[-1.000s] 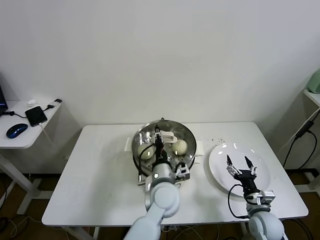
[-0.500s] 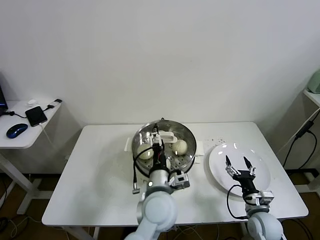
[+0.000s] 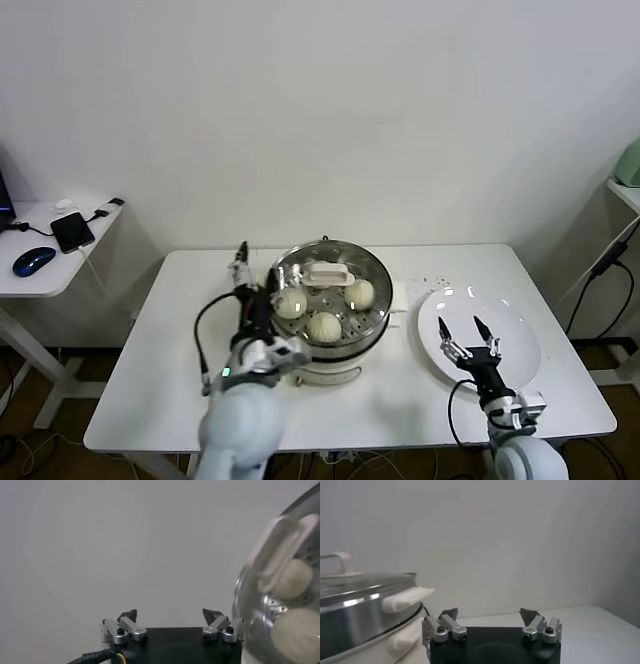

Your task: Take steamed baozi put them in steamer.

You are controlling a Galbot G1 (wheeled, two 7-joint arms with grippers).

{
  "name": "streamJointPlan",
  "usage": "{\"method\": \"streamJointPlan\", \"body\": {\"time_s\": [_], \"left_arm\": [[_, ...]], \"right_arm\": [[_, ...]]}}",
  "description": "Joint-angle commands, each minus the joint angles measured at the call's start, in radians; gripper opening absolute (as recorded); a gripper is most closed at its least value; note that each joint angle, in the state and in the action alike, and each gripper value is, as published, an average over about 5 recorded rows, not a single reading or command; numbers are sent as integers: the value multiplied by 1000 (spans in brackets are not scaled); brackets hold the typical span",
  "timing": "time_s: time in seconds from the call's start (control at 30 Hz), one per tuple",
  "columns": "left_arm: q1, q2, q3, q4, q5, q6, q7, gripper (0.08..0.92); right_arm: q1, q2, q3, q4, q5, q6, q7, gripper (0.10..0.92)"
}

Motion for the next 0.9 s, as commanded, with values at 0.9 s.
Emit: {"method": "streamJointPlan", "body": {"time_s": [0.9], "left_arm": [[508,37,-297,-12,-1179,-331,-134,823]], "right_arm": [[-229,-90,2,235,-31,-126,33,823]]}}
